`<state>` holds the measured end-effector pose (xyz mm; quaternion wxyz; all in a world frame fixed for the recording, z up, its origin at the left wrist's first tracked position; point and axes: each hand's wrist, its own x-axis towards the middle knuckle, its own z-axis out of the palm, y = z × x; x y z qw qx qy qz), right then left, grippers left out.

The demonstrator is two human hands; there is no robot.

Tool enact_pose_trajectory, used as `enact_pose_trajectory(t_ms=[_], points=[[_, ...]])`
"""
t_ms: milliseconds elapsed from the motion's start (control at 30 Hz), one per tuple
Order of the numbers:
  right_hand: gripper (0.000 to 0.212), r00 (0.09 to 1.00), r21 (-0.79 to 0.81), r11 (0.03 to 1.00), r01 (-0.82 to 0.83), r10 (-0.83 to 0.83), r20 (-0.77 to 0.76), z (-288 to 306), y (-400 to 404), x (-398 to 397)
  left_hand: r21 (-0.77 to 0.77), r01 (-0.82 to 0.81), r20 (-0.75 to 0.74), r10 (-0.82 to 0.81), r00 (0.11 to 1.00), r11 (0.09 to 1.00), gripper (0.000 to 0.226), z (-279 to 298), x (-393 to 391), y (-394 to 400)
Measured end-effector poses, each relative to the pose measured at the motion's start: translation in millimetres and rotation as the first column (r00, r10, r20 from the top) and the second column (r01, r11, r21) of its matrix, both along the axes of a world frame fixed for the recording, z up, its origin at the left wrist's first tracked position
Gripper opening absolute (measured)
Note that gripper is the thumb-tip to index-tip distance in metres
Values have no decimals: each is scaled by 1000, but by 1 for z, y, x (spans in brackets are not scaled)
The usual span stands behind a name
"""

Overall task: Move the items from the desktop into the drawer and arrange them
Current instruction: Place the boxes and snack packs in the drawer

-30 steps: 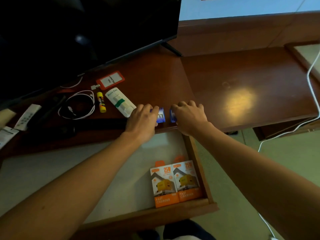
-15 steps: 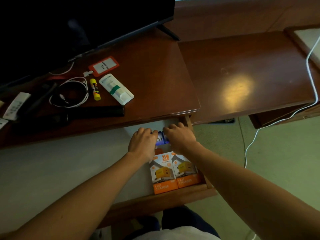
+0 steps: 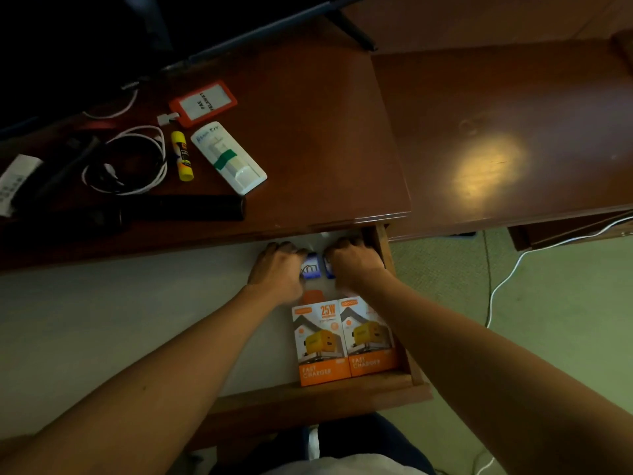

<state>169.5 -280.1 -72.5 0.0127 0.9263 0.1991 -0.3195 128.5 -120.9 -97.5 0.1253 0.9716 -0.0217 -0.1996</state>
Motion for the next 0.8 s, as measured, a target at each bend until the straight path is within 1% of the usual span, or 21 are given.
enact_pose_trajectory(t_ms=[33, 133, 233, 367, 467, 600, 800], points=[[45, 1000, 6, 1000, 4, -4, 0, 2, -1, 1, -18, -47, 8, 47, 999, 999, 53, 1, -2, 3], [37, 999, 23, 1000, 2, -3, 43, 7, -6, 2, -70, -192, -4, 192, 981, 979, 40, -1, -6, 8], [29, 995, -29, 999, -23, 25, 92, 10, -6, -3, -128, -262, -70, 255, 965, 957, 39, -3, -8, 7], [22, 990, -92, 994, -51, 62, 130, 11, -9, -8, -179, -275, -96, 261, 960, 945, 43, -4, -6, -3], [21, 986, -112, 991, -73, 88, 139, 12, -10, -10, -196, -275, -90, 262, 961, 941, 41, -5, -7, -11], [22, 986, -109, 991, -71, 86, 140, 12, -10, -10, -206, -270, -82, 258, 963, 941, 37, -8, -9, -16], [23, 989, -81, 995, -64, 74, 126, 9, -11, -9, -200, -290, -91, 277, 957, 936, 38, -6, -9, -20]])
